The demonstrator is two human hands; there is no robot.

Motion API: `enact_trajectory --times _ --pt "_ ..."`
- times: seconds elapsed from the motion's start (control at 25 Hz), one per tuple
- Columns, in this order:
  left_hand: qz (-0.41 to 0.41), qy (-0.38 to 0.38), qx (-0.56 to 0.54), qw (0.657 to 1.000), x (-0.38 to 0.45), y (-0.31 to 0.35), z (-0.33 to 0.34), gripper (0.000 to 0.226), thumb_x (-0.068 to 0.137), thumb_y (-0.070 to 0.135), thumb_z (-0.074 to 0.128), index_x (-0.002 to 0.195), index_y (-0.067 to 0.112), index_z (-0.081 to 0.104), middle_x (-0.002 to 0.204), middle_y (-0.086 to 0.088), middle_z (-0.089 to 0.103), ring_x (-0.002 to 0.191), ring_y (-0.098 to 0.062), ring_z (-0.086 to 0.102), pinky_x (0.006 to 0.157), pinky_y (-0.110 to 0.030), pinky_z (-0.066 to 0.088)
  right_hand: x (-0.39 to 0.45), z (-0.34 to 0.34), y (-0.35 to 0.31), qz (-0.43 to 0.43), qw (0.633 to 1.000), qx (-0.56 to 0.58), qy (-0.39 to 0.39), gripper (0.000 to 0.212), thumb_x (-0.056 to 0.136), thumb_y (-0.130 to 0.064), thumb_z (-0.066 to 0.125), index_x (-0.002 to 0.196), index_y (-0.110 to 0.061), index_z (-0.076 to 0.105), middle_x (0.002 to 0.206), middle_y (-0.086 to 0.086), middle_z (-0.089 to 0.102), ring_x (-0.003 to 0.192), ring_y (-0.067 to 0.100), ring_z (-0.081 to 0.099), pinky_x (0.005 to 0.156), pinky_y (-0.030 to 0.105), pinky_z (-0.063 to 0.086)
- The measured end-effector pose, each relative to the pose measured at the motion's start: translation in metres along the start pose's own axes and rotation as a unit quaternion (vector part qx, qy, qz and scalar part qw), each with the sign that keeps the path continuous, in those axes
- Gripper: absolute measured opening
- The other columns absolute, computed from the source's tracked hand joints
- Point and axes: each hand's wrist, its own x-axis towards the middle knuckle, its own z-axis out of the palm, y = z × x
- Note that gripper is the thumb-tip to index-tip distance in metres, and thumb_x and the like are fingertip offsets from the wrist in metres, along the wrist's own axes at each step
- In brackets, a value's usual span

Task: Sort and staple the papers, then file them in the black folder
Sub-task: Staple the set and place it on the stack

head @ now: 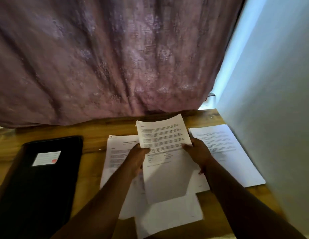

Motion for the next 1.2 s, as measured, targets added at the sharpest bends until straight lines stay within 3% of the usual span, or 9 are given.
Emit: enact_trajectory --times 0.2,0.28,0.4,0.52,0.64,0.76,0.92,1.08,1.2 --pt "0.011 -0.038 0.089 0.995 0.020 -0.011 0.113 0.027 0.091 0.027 0.065 0.116 0.038 0.061 0.121 0.005 0.068 0.107 -0.019 0.065 0.095 -0.048 0.054 0.030 -0.102 0.047 0.016 0.987 -0.131 0.088 0.019 0.094 -0.023 0.058 0.110 -0.015 0.065 0.112 0.003 0.067 0.098 0.022 0.060 0.079 0.026 0.039" --pt "-0.003 -0.032 0.128 0.991 0.029 -0.014 0.151 0.029 0.088 0.030 0.068 0.114 0.037 0.060 0.115 0.006 0.069 0.100 -0.018 0.067 0.085 -0.043 0.058 0.039 -0.134 0.065 0.029 0.981 -0.152 0.118 0.019 0.093 -0.020 0.060 0.109 -0.012 0.066 0.113 0.007 0.068 0.101 0.027 0.062 0.078 0.027 0.042" --pt "-0.023 -0.012 0.185 0.982 0.043 -0.015 0.192 0.021 0.089 0.017 0.065 0.109 0.019 0.062 0.102 0.003 0.066 0.086 -0.015 0.065 0.063 -0.032 0.059 0.053 -0.163 0.086 0.054 0.971 -0.192 0.130 0.022 0.090 -0.019 0.059 0.111 -0.014 0.062 0.114 0.013 0.068 0.102 0.034 0.063 0.083 0.033 0.049" --pt "-0.035 -0.011 0.160 0.986 0.057 -0.025 0.212 0.016 0.088 0.005 0.062 0.103 0.012 0.064 0.109 -0.007 0.067 0.093 -0.025 0.068 0.066 -0.043 0.063 0.060 -0.169 0.092 0.067 0.957 -0.248 0.134 0.016 0.090 -0.017 0.056 0.106 -0.014 0.056 0.109 0.015 0.066 0.097 0.037 0.062 0.079 0.037 0.052" --pt "-0.026 0.014 0.173 0.984 0.062 -0.027 0.219 0.015 0.089 -0.002 0.056 0.098 0.008 0.062 0.106 -0.009 0.066 0.091 -0.027 0.069 0.061 -0.042 0.062 0.063 -0.164 0.092 0.037 0.947 -0.283 0.145 0.016 0.088 -0.013 0.049 0.105 -0.014 0.051 0.107 0.012 0.063 0.094 0.036 0.062 0.074 0.038 0.052" --pt "-0.013 0.036 0.229 0.973 0.063 -0.027 0.220 0.014 0.089 -0.002 0.058 0.094 0.011 0.059 0.100 -0.006 0.064 0.086 -0.023 0.068 0.060 -0.042 0.062 0.067 -0.154 0.096 0.032 0.925 -0.364 0.107 0.038 0.087 -0.011 0.048 0.124 -0.010 0.042 0.121 0.013 0.054 0.101 0.036 0.061 0.080 0.044 0.053" --pt "0.016 0.017 0.321 0.947 0.060 -0.031 0.212 0.014 0.088 0.010 0.068 0.093 0.019 0.058 0.097 0.002 0.063 0.080 -0.015 0.067 0.059 -0.033 0.062 0.070 -0.143 0.100 0.044 0.872 -0.482 0.070 0.072 0.090 -0.017 0.049 0.150 -0.001 0.013 0.134 0.020 0.043 0.112 0.036 0.055 0.091 0.043 0.048" --pt "0.065 0.037 0.380 0.922 0.054 -0.026 0.194 0.018 0.086 0.040 0.066 0.087 0.023 0.061 0.085 0.005 0.067 0.073 -0.015 0.068 0.065 -0.033 0.059 0.066 -0.123 0.085 -0.055 0.808 -0.574 0.121 0.068 0.077 -0.018 0.061 0.140 -0.005 0.039 0.120 0.023 0.051 0.100 0.039 0.053 0.082 0.045 0.045" --pt "0.080 0.106 0.448 0.884 0.046 -0.021 0.168 0.016 0.094 0.035 0.052 0.092 0.020 0.059 0.093 0.000 0.067 0.088 -0.020 0.066 0.079 -0.034 0.054 0.055 -0.092 0.056 -0.180 0.816 -0.534 0.132 0.044 0.074 -0.016 0.065 0.115 -0.005 0.057 0.104 0.019 0.055 0.087 0.038 0.054 0.068 0.042 0.048"
